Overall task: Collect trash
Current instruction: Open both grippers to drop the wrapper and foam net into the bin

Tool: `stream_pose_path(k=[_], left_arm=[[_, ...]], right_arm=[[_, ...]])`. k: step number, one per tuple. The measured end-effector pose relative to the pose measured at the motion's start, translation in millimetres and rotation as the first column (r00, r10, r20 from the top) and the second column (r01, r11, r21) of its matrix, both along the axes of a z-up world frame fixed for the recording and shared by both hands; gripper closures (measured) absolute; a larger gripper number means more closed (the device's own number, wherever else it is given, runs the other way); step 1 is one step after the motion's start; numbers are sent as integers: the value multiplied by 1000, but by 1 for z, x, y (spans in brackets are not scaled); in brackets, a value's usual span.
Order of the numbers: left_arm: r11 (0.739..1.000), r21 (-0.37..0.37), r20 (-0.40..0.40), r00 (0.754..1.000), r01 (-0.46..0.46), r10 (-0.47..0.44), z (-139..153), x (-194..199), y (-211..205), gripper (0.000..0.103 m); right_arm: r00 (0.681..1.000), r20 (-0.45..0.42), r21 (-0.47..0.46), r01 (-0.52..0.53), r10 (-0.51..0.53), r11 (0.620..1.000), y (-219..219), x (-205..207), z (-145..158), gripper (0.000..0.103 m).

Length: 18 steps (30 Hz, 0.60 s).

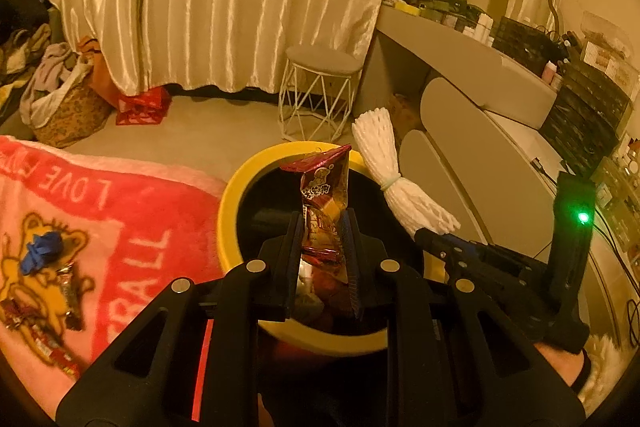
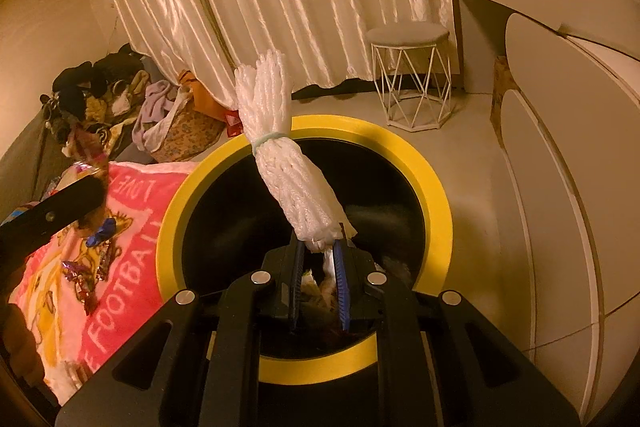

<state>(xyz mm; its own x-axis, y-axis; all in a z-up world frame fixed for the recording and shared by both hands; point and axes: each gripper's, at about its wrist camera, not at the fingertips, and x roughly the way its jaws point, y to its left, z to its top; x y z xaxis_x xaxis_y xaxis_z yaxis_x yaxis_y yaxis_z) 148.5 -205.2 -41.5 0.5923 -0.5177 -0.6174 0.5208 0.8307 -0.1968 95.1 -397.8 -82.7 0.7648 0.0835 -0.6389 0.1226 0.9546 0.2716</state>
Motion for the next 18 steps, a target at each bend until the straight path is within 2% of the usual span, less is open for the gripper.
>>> stream_pose_path(k=[11,12,13,14,16,17,18], left_arm=[[1000,-18,-68,997,22,-23,-12,34,-27,87],[1000,-21,-73,997,22,-24,-13,36,-29,82],[1000,-23,-75,997,17,-19,-15,40,-29,65],[1000,-26,-80,997,11,-13,-16,43,-29,58],[999,-48,-98,995,-2,-3,-19,47,-25,32],[998,-55,-97,995,-10,5,-19,47,-23,25],[998,-57,-94,995,-23,17,-19,47,-20,12]], right_arm=[[1000,-17,8,21,-21,1000,-9,3,-7,86],[999,-21,10,26,-26,1000,-9,4,-8,85],[999,-26,17,26,-26,1000,-11,4,-9,79],[999,-33,22,31,-30,999,-12,5,-11,75],[998,-36,21,46,-45,999,-15,5,-12,57],[998,-33,21,52,-52,998,-16,4,-13,56],[998,-33,18,57,-56,998,-17,3,-13,54]])
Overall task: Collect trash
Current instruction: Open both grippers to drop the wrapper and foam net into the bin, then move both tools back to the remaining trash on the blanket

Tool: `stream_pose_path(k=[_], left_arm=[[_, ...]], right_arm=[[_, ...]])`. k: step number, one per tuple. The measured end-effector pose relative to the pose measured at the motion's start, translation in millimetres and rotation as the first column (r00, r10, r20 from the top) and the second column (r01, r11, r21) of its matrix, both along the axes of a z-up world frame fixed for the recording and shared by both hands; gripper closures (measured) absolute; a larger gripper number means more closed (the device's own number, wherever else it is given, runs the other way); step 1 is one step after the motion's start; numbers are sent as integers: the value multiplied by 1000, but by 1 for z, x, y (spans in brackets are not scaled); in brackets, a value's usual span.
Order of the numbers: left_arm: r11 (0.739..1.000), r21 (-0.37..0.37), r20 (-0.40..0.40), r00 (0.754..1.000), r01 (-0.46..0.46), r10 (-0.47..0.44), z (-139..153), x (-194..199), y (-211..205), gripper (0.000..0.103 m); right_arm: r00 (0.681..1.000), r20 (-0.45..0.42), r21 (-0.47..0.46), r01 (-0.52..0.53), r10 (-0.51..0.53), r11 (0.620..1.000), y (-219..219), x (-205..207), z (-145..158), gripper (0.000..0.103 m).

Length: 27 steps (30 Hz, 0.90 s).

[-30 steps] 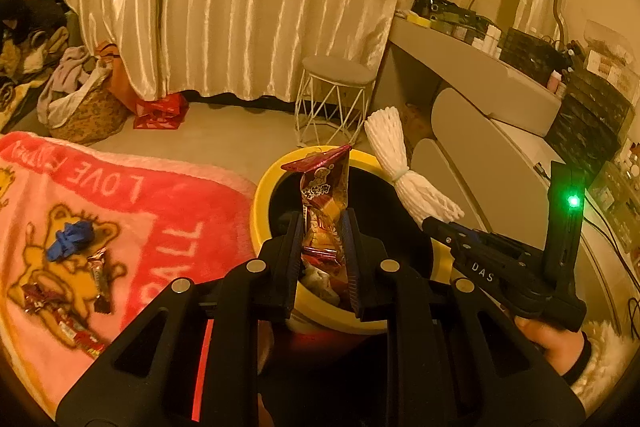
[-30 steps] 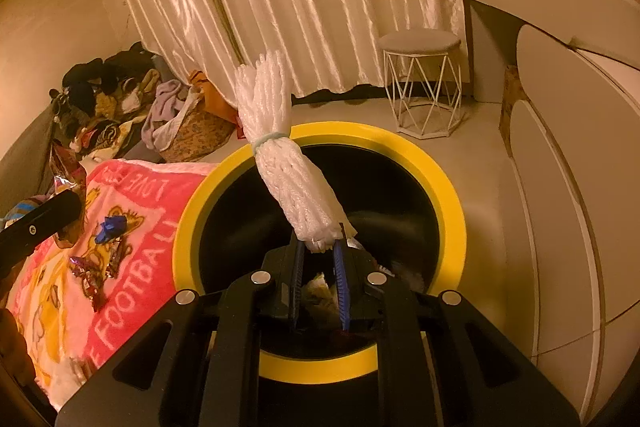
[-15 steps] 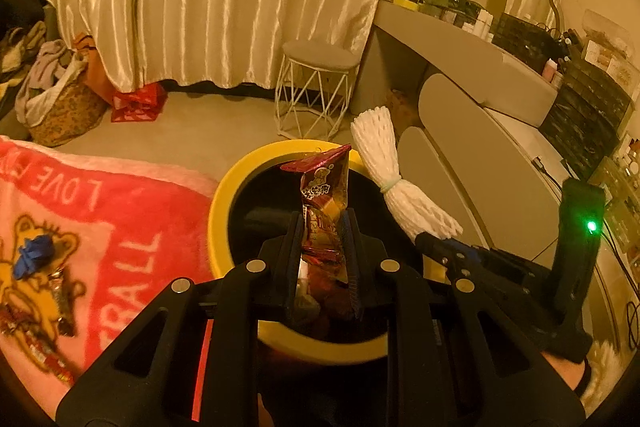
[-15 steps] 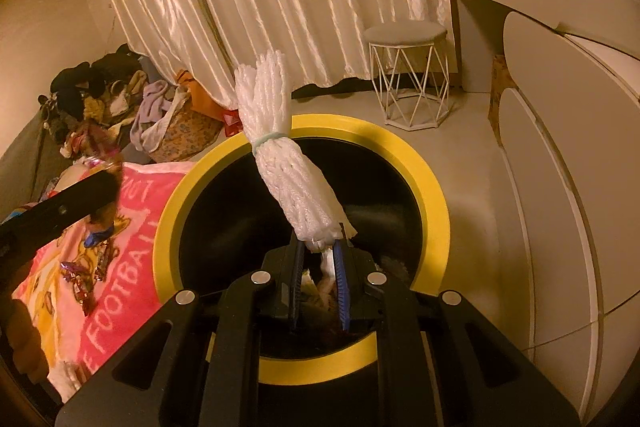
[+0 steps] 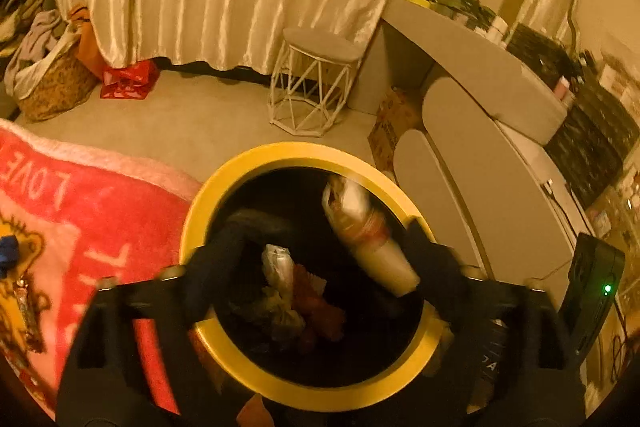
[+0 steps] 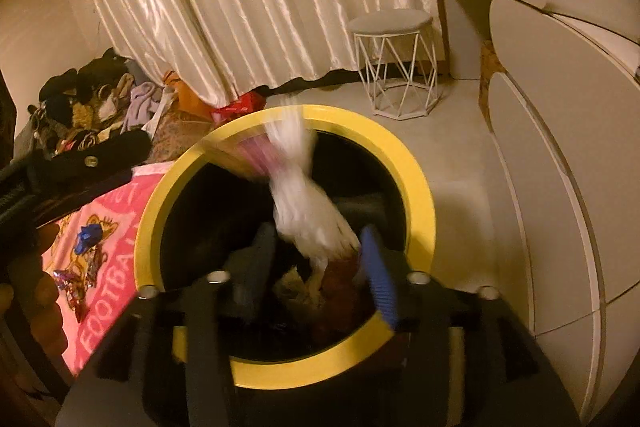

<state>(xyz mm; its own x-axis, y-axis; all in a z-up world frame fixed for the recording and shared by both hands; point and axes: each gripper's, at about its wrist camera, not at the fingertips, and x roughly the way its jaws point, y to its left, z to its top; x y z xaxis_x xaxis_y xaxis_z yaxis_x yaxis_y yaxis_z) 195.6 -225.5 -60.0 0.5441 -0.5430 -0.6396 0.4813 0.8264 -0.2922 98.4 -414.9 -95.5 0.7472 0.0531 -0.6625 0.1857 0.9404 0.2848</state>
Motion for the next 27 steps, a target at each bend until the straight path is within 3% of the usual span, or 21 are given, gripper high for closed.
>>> stream_pose_path(k=[6,15,27], left_arm=[[996,-45,15,996,-83,84,8,-5,27,11],[983,-50,27,983,-179,180,15,-22,70,11],[964,-96,79,964,-248,256,34,-45,117,11]], right_arm=[[1000,9,-23,29,-29,999,-1,-3,2,40],[998,65,-60,14,-10,998,17,-9,17,29],[990,128,-122,-46,62,991,54,-17,39,25]])
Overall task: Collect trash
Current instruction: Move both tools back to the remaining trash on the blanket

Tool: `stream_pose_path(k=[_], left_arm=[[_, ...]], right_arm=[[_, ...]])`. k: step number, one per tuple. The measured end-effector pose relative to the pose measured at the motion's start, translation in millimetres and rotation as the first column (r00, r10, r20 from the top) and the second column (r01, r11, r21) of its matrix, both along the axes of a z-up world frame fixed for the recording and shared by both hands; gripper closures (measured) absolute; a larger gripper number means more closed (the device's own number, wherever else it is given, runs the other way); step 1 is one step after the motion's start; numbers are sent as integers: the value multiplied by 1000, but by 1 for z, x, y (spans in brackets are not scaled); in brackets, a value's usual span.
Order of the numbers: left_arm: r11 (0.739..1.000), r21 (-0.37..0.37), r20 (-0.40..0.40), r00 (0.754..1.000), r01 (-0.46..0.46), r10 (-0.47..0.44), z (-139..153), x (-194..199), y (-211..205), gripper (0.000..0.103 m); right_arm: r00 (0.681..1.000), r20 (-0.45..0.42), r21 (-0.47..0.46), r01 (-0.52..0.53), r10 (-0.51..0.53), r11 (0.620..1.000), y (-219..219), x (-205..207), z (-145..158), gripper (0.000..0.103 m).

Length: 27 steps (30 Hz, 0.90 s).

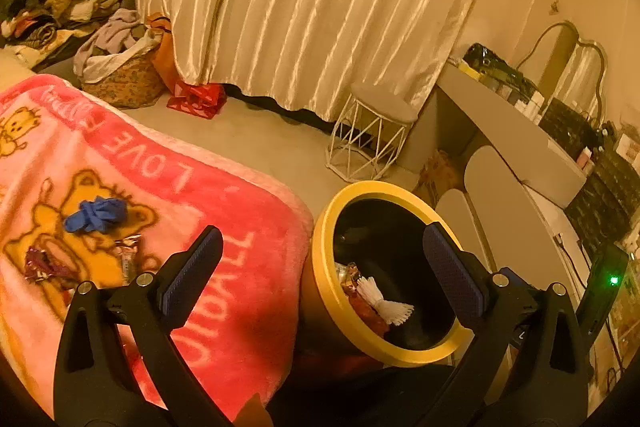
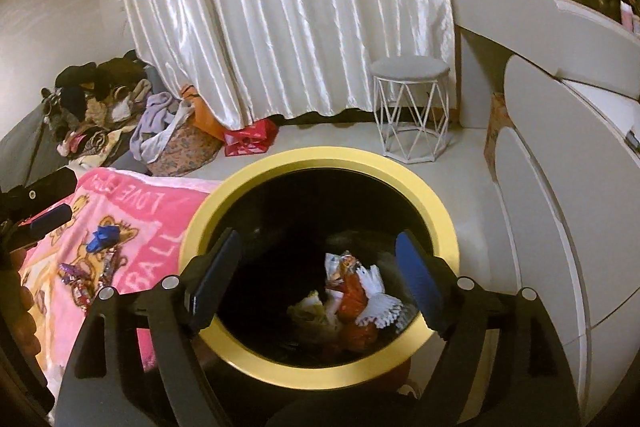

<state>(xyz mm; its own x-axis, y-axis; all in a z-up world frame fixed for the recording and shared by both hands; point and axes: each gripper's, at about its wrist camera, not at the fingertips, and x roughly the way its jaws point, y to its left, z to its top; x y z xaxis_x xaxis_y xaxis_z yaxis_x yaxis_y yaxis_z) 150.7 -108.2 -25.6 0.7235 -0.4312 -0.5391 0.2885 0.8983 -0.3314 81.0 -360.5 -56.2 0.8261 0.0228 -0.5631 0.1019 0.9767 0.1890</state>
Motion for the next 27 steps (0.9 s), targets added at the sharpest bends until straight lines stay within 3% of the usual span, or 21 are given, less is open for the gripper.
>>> stream_pose_path(k=[16,27], left_arm=[[997,-7,-3,997,-80,80,-6,-14,52,11],[982,-22,-25,982,-188,187,-13,-24,103,11]], right_arm=[[995,18,-66,-99,100,993,47,2,11,24],[970,-1,-98,-241,242,966,100,6,12,24]])
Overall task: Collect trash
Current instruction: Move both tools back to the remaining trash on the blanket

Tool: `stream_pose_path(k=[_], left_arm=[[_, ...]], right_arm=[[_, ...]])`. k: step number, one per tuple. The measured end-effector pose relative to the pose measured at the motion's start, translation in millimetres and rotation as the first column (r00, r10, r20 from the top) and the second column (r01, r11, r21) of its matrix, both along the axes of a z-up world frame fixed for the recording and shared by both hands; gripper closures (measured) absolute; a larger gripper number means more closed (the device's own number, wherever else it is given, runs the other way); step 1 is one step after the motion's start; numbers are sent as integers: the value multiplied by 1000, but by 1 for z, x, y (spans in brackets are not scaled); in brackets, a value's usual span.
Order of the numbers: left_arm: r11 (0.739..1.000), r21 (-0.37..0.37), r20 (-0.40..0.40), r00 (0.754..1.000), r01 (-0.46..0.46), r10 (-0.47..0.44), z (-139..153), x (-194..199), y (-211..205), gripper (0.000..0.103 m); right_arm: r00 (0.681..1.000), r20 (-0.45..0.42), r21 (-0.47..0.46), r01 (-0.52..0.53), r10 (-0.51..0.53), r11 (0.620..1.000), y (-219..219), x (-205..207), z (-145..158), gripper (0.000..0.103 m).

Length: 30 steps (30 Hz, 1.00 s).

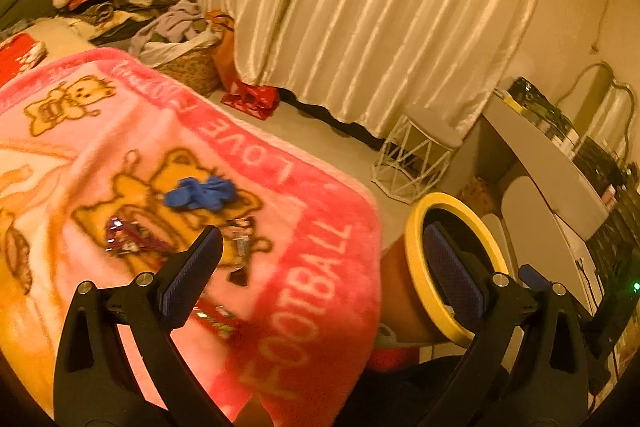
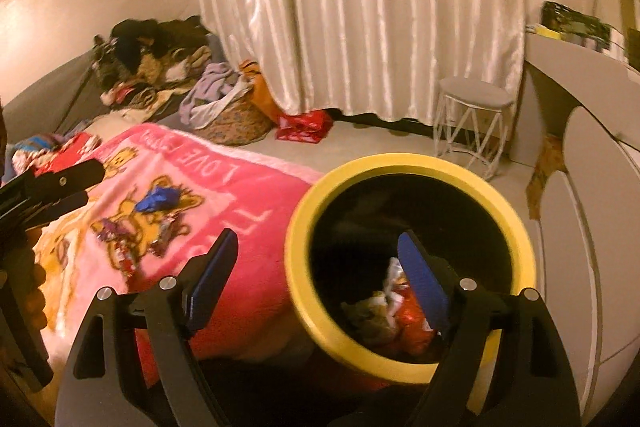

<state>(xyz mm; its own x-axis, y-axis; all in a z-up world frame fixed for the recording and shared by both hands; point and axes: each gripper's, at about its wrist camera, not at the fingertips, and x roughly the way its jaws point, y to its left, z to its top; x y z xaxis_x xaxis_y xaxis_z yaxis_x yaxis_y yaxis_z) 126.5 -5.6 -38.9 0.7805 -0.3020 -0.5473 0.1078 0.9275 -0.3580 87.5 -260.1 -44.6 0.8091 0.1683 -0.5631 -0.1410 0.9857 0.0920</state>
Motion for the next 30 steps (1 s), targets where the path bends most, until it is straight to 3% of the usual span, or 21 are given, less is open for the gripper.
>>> stream_pose_path(k=[13,22,30], left_arm=[[990,-14,-66,988,-141,140,-21,-17,71,11],[984,-58,-146,976,-170,160,-44,-21,104,12],[989,-101,-229,970,-110,85,-70,-17,104,40]], right_arm=[[980,-23,-33,-200,199,979,76,16,-3,24],[942,-82,-10,-326,324,945,123,45,-13,24],[910,-160,-6,-389,383,921,158,81,-31,35]])
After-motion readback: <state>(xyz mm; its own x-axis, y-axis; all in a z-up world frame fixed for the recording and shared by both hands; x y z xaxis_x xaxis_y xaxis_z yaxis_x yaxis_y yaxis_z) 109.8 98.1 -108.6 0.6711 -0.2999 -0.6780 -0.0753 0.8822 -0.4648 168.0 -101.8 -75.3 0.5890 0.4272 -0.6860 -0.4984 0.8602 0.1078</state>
